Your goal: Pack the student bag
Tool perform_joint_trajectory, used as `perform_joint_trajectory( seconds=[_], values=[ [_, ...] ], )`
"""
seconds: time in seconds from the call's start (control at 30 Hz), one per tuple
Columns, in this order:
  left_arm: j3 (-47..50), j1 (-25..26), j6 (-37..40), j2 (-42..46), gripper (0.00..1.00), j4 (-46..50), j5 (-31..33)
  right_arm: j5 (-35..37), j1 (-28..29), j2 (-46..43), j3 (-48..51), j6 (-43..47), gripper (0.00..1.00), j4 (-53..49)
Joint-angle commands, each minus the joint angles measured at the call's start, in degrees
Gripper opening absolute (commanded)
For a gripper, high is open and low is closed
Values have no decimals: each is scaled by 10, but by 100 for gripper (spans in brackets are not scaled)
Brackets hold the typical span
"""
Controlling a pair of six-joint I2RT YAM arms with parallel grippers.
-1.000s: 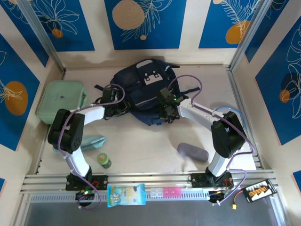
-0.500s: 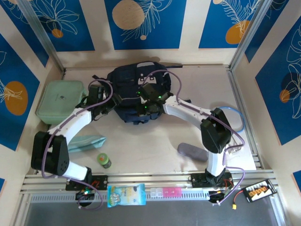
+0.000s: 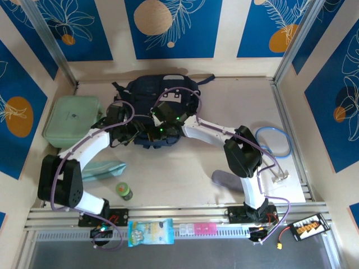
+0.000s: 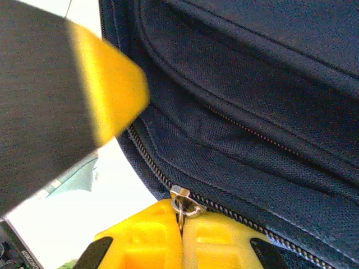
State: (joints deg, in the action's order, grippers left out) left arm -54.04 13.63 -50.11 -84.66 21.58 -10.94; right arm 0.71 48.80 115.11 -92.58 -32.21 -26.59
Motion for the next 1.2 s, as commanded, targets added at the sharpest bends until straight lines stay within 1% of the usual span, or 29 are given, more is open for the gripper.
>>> perform_joint_trajectory(
  seconds=[0.0,0.2,0.3,0.33,0.5,0.57,0.63,0.77,0.9,1.03,1.17],
  values=[
    [-28,2,-7,-27,62,6,-7,-40,14,6,-17,-7,1,29],
    [-51,2,21,-64,62,11,8,-44,21,8,5,-8,1,32],
    [-52,2,29,-79,59,13,15,-34,22,6,15,-2,1,23],
    [-52,2,31,-82,57,13,18,-31,22,4,17,0,1,20],
    [-48,2,42,-88,38,12,36,14,22,-11,37,0,1,-6],
    [-46,2,48,-89,33,14,43,40,20,-21,48,-3,1,-18],
    [-41,2,50,-91,26,19,52,50,15,-31,63,-2,1,-26],
    [-26,2,49,-94,20,16,64,81,-4,-62,107,-1,1,-40],
    [-19,2,48,-100,15,12,67,127,-26,-97,146,3,2,-57],
    [-20,2,50,-105,14,7,65,180,-51,-122,169,3,1,-71],
    [-20,2,54,-101,13,5,64,213,-82,-127,173,-11,1,-90]
  ],
)
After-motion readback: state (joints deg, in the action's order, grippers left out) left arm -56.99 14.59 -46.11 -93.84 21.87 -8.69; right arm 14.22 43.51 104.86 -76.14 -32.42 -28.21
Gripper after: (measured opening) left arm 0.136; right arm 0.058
